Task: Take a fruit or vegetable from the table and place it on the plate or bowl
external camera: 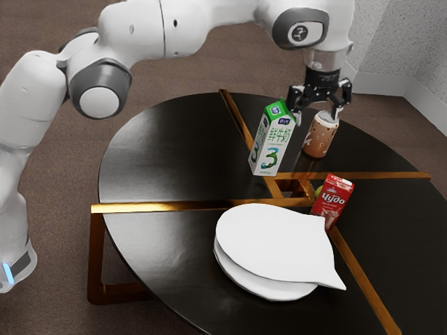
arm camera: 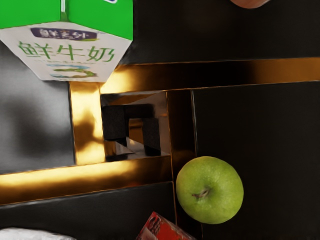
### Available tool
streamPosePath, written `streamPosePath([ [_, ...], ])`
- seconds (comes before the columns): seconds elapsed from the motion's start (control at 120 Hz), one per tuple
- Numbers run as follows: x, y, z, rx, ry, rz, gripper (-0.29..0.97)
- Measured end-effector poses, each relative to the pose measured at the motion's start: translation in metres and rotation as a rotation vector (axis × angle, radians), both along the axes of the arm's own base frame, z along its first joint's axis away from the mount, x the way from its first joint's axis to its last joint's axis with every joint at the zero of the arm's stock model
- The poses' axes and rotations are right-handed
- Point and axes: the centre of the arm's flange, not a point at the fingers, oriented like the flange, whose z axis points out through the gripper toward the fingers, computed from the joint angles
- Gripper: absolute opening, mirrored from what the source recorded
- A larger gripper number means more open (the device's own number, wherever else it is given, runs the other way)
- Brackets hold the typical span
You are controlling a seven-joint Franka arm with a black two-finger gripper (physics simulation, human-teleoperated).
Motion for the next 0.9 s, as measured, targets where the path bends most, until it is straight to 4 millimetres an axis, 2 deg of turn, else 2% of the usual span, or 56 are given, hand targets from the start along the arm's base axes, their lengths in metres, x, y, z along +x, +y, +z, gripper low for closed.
streamPosePath([
  [0.15,0.026,-0.004,-0.025,0.009,-0.068,-0.045,0.68],
  [0.25,0.035,0.009,-0.030,0.010,-0.107,-0.051,0.68],
  [0.375,0.049,0.013,-0.051,-0.001,-0.123,-0.074,0.68],
  [0.567,0.071,0.016,-0.100,-0.023,-0.109,-0.100,0.68],
  [0.75,0.075,0.005,-0.125,-0.047,-0.092,-0.141,0.68],
  [0.9,0.066,0.002,-0.137,-0.069,-0.062,-0.161,0.68],
])
